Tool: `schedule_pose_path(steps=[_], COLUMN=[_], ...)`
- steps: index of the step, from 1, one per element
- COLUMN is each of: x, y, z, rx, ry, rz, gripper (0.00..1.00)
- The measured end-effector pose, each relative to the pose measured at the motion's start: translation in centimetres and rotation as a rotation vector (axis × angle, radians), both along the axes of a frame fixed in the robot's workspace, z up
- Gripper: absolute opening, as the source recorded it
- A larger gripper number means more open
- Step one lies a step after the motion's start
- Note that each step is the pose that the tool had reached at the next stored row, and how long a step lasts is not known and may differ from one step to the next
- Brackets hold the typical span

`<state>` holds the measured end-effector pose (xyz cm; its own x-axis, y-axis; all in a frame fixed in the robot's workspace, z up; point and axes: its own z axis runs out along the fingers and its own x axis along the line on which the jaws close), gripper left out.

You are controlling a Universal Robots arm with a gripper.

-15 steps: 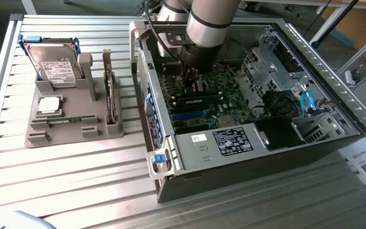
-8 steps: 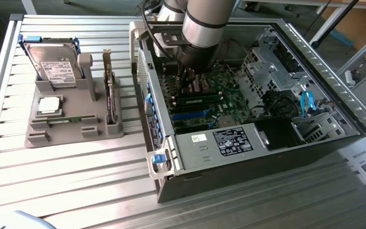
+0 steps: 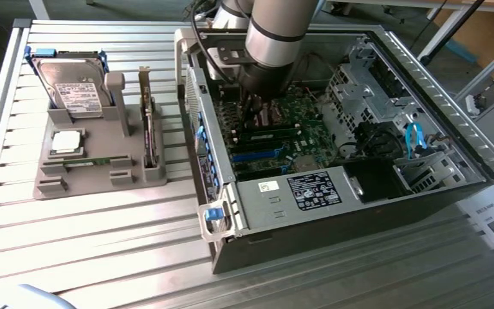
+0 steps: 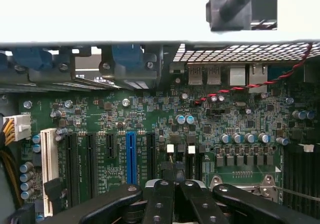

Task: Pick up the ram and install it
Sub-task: 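Press down the ram until it locks into place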

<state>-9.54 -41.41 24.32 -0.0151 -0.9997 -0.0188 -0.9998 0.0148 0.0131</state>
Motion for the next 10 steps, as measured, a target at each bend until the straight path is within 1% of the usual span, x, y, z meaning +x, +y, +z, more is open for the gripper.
schedule_pose_path(steps=[3,10], x=[0.00,0.00], y=[0.00,0.00], z=[-0.24,-0.40], rx=[0.0000,0.0001], ry=[0.0000,0.0000], rz=[0.000,0.000], gripper=[0.10,0.10])
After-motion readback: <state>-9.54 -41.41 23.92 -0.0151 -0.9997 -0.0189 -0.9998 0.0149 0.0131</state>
